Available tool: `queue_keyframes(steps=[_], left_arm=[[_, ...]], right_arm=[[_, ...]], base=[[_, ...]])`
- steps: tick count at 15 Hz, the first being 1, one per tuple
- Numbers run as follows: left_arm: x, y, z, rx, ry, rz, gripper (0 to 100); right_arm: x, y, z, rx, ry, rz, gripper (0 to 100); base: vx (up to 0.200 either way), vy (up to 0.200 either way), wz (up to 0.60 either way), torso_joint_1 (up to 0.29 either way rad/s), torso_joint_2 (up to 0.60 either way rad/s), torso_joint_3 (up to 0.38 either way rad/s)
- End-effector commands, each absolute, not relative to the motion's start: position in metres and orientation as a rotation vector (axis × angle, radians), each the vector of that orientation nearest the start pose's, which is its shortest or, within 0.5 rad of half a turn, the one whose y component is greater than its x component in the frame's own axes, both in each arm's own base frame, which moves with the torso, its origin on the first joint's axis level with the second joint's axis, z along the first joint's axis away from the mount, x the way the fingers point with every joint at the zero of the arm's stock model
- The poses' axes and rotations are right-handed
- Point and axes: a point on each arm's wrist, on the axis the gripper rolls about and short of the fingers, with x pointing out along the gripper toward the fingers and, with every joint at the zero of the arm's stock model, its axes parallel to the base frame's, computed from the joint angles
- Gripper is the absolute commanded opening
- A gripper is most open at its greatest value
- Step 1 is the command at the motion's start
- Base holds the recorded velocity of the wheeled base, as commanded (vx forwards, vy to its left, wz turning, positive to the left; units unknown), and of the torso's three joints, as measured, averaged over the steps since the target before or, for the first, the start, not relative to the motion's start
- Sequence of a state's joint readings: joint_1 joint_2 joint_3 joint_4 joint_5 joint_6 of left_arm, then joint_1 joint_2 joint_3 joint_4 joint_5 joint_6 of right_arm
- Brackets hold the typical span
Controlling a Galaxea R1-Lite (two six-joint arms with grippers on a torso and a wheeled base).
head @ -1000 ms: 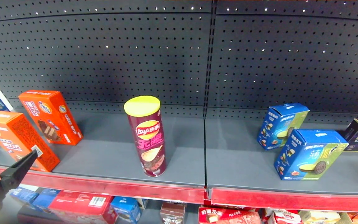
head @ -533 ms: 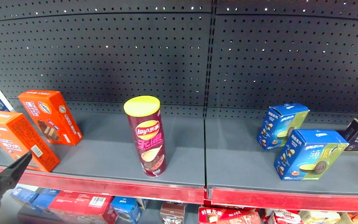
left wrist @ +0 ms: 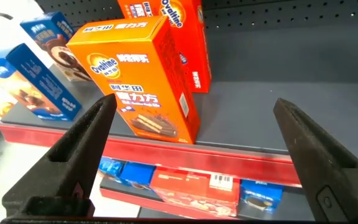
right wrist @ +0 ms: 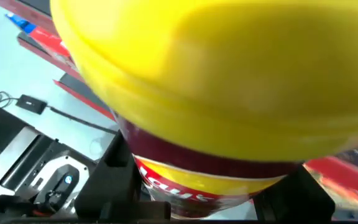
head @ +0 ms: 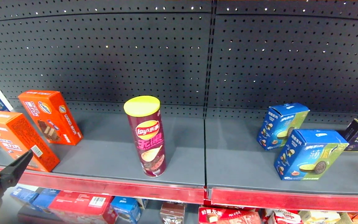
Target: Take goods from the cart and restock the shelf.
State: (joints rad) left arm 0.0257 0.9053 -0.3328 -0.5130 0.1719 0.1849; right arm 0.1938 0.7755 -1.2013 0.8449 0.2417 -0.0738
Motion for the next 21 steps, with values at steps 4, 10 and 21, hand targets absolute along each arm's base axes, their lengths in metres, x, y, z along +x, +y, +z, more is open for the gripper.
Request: queue_keyframes(steps=[4,10,21], left_arm=[[0.105,0.007,0.195,0.209,0.095,0.189,100],[0.108,0.007,0.195,0.212,0.105,0.19,100],[0.112,0.007,0.194,0.214,0.121,0.188,100]], right_arm=[[0.043,0.018,0.297,-0.072,0.384,0.523,0],[0.072,0.035,0.299,-0.043,0.409,0.62,0],[0.133,0.084,0.298,-0.047,0.394,0.752,0]], base=[[0.0,0.0,0.0,0.0,0.0,0.0],[0.0,0.0,0.0,0.0,0.0,0.0],[0.0,0.0,0.0,0.0,0.0,0.0]])
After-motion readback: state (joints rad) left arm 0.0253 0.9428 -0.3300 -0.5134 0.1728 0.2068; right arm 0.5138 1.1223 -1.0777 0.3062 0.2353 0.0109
